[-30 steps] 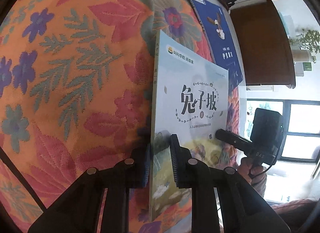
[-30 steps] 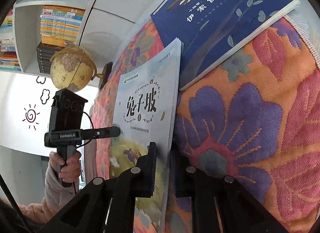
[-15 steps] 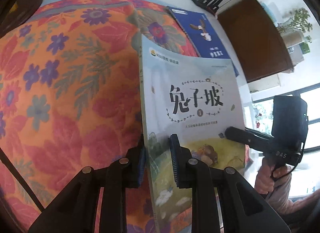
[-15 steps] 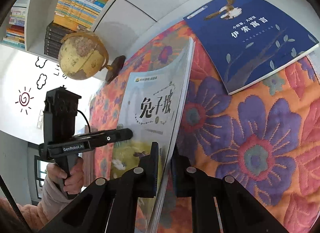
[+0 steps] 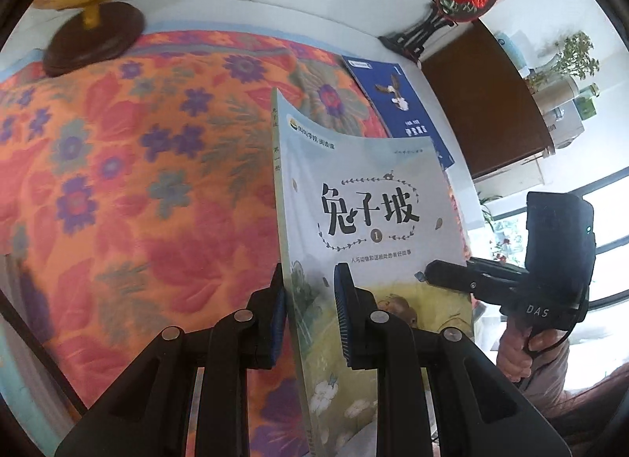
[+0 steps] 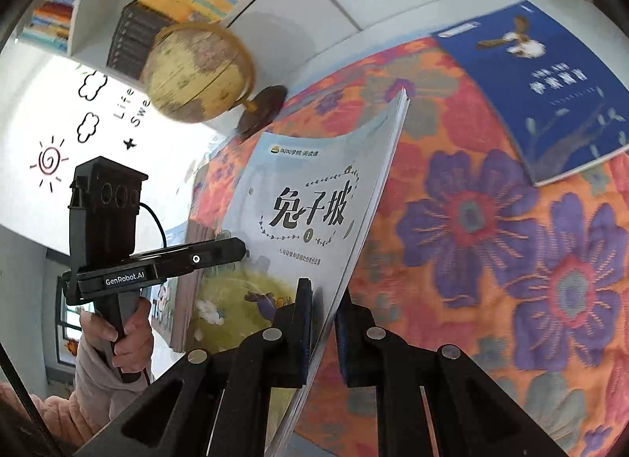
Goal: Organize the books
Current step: 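Lift the white book upright with both grippers toward the stack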
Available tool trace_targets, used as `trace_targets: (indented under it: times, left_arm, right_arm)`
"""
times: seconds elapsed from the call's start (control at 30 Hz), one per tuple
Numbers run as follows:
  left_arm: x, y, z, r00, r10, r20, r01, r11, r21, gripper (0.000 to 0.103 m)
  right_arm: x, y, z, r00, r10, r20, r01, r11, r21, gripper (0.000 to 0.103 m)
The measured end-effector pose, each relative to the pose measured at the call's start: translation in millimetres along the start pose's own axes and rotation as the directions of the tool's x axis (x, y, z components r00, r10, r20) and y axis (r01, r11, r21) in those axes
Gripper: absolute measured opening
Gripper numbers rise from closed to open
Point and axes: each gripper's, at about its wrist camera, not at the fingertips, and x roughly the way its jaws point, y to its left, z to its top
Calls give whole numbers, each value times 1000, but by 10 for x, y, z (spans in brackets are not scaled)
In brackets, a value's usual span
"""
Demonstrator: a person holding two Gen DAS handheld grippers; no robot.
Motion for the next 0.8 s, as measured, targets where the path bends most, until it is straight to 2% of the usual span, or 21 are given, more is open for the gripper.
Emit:
trace_targets:
  times: [0.37,0.8]
  left_arm:
    - [-460,284,-231,997,61,49,-60,998,-30,19]
    - [-1080,843,-486,988,96,123,-84,992,-95,20]
  right_arm:
    - [254,573,-29,1000,13,-14,-14,998,-61,12]
    - [675,1290,-68,998,49,-32,-53,990,-130,12]
